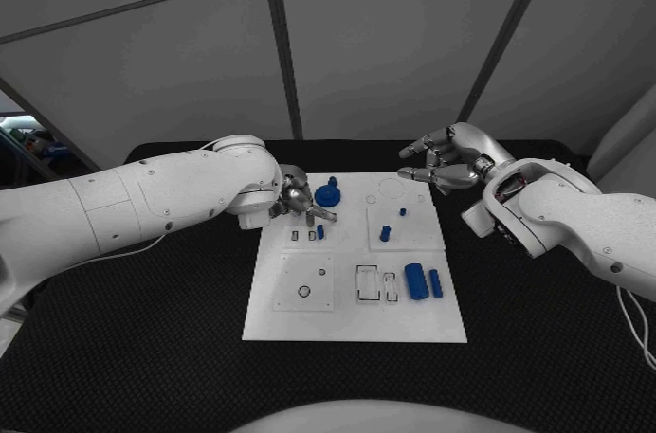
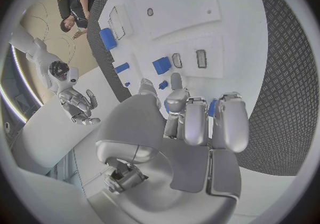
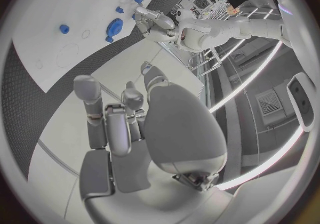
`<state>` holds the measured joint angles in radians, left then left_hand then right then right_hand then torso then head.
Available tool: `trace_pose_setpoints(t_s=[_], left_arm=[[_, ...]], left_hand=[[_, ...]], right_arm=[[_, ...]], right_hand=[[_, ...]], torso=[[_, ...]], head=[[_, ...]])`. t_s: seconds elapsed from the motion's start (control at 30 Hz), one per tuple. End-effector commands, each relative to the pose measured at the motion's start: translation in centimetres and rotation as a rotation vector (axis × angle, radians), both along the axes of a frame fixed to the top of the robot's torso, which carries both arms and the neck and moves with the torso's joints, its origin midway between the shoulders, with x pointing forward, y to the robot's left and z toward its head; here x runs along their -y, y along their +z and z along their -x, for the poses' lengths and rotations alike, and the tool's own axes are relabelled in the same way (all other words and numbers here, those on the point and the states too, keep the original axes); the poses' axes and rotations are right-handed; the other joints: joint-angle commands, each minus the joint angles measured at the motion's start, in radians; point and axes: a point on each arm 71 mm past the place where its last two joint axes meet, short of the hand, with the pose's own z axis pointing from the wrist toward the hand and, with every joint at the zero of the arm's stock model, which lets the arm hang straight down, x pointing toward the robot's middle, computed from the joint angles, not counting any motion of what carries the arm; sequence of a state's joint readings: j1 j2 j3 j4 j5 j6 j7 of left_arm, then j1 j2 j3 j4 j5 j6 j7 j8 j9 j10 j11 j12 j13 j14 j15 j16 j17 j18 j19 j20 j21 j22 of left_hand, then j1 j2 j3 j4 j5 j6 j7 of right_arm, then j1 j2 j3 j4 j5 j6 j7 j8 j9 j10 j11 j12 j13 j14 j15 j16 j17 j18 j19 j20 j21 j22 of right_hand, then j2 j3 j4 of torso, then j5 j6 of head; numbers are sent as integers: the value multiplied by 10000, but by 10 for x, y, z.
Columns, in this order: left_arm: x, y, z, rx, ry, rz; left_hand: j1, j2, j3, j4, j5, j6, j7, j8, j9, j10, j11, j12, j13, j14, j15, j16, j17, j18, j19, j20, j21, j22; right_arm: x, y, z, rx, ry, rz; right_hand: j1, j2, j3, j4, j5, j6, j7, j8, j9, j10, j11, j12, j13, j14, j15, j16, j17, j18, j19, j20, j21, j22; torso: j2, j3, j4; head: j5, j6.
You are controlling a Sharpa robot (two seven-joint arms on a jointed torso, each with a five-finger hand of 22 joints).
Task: Assemble the parts on the task board
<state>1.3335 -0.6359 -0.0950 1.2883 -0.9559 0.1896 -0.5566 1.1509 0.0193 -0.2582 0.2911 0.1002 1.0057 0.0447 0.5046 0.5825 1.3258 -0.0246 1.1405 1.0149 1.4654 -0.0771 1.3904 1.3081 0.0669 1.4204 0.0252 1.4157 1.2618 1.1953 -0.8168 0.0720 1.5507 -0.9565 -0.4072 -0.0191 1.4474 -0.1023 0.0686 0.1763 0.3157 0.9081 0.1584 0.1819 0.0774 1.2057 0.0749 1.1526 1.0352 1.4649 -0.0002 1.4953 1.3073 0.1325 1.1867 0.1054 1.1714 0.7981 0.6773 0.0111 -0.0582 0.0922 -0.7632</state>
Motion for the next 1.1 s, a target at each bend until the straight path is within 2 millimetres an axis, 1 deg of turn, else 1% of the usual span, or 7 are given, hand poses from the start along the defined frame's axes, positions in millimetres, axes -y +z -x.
trace_pose_setpoints(t_s=[0.03,0.2,0.37,0.57,0.9,1.03,1.1], left_arm=[[1,0,1,-205,-205,-308],[3,-1,2,-275,-294,-342],[5,-1,2,-322,-384,-348],[7,-1,3,-395,-506,-361],[9,-2,3,-437,-586,-365],[10,-2,4,-462,-661,-353],[11,-2,4,-486,-707,-351]], left_hand=[[-104,35,-23,3,-48,-80,-14,52,30,-70,-18,-12,-21,438,-69,6,16,-31,-3,28,-12,-3],[-93,61,11,-9,-38,-99,-14,69,63,-90,-17,-31,-51,437,-69,4,13,-26,-17,29,-23,-21],[-41,87,55,-32,-30,-127,-14,92,110,-105,-17,-37,-68,437,-67,4,15,-27,-19,31,-21,-12],[96,144,127,-72,-17,-168,-14,132,190,-129,-17,-49,-101,438,-67,5,18,-23,-34,33,-29,-18],[391,313,287,-134,36,-248,-15,203,353,-153,-18,-48,-139,437,-66,1,16,-21,-50,36,-33,-1],[642,420,443,-221,45,-295,-16,234,447,-171,-19,-57,-174,438,-67,0,17,-15,-70,36,-48,-11],[858,491,585,-327,47,-317,-20,249,497,-176,-24,-61,-190,437,-72,-2,15,-14,-77,34,-53,-10]], right_arm=[[-1,0,-1,-55,20,1],[-1,0,-1,-63,1,31],[-1,0,-2,-70,-7,58],[-1,-1,-3,-83,-7,78],[-2,-1,-3,-102,5,95],[-3,-1,-3,-108,12,101],[-3,-1,-3,-114,12,109]], right_hand=[[-66,5,1,27,46,36,-20,36,-15,9,-64,-40,-11,684,-57,-38,1235,101,-41,-39,-63,-9],[-73,3,-1,32,70,33,-20,40,-18,9,-64,-43,-15,683,-58,-43,1228,103,-46,-41,-74,-25],[-73,3,-1,32,70,33,-20,40,-18,9,-64,-43,-15,683,-58,-43,1228,103,-46,-41,-74,-25],[-80,2,-2,36,88,30,-20,41,-20,2,-64,-52,-27,681,-59,-49,1220,106,-53,-42,-85,-44],[-80,2,-2,36,88,30,-20,41,-20,2,-64,-52,-27,681,-59,-49,1220,106,-53,-42,-85,-44],[-79,5,2,37,106,26,-21,44,-23,-2,-65,-60,-37,677,-59,-61,1201,111,-65,-43,-103,-73],[-76,8,4,36,111,25,-21,45,-24,-2,-66,-61,-39,677,-60,-62,1200,110,-63,-43,-102,-71]], torso=[[3,4,2],[10,-7,10],[10,-2,14],[10,0,2],[19,-2,4],[13,-6,7],[15,-4,7]], head=[[-13,-25],[-22,-42],[-19,-67],[-6,-84],[-3,-122],[-18,-155],[-21,-163]])
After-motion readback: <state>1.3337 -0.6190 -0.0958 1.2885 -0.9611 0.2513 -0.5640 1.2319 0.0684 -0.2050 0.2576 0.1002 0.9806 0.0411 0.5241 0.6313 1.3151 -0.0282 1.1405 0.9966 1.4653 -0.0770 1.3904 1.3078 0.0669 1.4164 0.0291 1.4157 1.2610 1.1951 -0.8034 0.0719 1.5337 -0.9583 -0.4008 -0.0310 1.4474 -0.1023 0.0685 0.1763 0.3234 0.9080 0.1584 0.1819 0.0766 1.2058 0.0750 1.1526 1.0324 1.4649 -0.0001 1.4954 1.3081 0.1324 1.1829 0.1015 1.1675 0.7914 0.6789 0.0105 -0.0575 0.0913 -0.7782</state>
